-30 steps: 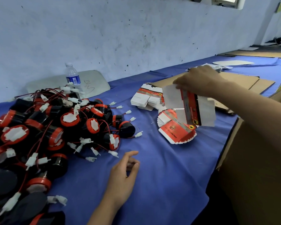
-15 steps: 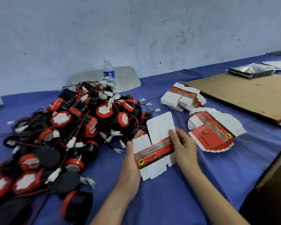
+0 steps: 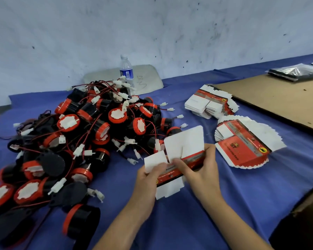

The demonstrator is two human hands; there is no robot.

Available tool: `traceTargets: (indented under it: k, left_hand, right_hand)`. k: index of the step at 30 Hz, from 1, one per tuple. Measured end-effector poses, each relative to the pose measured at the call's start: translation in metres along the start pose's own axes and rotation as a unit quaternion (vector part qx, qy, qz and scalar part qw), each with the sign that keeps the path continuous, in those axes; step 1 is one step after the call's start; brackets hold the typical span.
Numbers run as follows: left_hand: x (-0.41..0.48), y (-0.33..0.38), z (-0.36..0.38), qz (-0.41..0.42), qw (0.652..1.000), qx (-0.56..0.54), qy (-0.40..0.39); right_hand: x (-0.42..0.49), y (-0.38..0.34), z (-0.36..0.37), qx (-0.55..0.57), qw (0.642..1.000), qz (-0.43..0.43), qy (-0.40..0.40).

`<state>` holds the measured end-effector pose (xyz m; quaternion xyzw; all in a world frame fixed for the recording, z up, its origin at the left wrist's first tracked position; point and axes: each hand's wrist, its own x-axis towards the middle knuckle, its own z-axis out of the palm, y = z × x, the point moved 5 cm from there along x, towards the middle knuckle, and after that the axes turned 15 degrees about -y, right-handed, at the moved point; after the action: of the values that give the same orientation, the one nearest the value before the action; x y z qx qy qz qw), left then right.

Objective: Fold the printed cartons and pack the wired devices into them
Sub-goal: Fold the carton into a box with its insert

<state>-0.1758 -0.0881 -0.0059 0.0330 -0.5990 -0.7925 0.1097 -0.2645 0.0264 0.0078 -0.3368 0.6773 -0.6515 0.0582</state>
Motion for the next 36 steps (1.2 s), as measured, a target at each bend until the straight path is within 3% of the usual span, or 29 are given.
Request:
traceTargets:
  k: [2,5,8,12,14,15,17,18,19,21,26,28,30,31,34,36]
  left_hand:
    - [-0.002,-0.003,0.004,0.004,1.0,0.027,-0.013]
    - [-0.009,-0.007,0.004,0.005,0.999,0.011,0.039]
    - [-0.004,-0.001,0.003,0.039,0.997,0.011,0.068]
    - [0.0,0.007,-0.006,0.073,0.988,-0.078,0.108]
    - [0.007,0.009,-0.011,0.066,0.989,-0.052,0.119]
    - [0.009,0.009,-0.011,0.042,0.992,-0.002,0.12]
    - [0.01,0.008,-0.011,0.022,0.98,0.165,0.108]
    - [0.011,0.008,-0.009,0.033,0.97,0.218,0.1]
    - [0.01,0.008,-0.004,0.051,0.963,0.253,0.075]
    - [0.007,0.006,-0.005,0.066,0.97,0.232,0.022]
    - [0.005,0.017,-0.021,0.083,0.982,0.161,0.053]
    - [0.006,0.021,-0.02,0.068,0.991,0.113,0.025]
    - [0.003,0.026,-0.017,0.09,0.985,0.145,-0.012]
    - [0.001,0.03,-0.015,0.115,0.966,0.228,-0.03]
    - [-0.002,0.025,-0.001,0.164,0.845,0.501,-0.096]
    - [-0.003,0.022,0.003,0.178,0.821,0.534,-0.101]
  right_hand:
    - [-0.002,-0.001,-0.001,0.012,1.0,-0.015,0.009]
    - [-0.004,-0.009,0.0,-0.001,0.998,-0.067,-0.015]
    - [-0.008,-0.021,0.014,-0.015,0.982,-0.137,-0.133]
    - [-0.02,-0.023,0.048,-0.103,0.919,-0.175,-0.339]
    - [-0.024,-0.018,0.059,-0.117,0.9,-0.178,-0.38]
    - [-0.024,-0.015,0.06,-0.066,0.907,-0.152,-0.386]
    - [-0.018,-0.014,0.052,0.156,0.929,-0.015,-0.336]
    - [-0.014,-0.008,0.045,0.257,0.921,0.057,-0.287]
    - [-0.009,0.002,0.038,0.356,0.898,0.106,-0.235]
    - [0.0,0.018,0.021,0.446,0.873,0.142,-0.135]
    - [0.011,0.016,0.003,0.481,0.868,0.119,-0.03]
    - [0.012,0.019,0.0,0.47,0.872,0.131,-0.028]
    - [0.01,0.021,0.001,0.46,0.874,0.149,-0.051]
    - [0.01,0.021,0.004,0.452,0.876,0.158,-0.062]
    - [0.007,0.023,0.01,0.41,0.888,0.184,-0.094]
    - [0.007,0.026,0.009,0.392,0.894,0.198,-0.095]
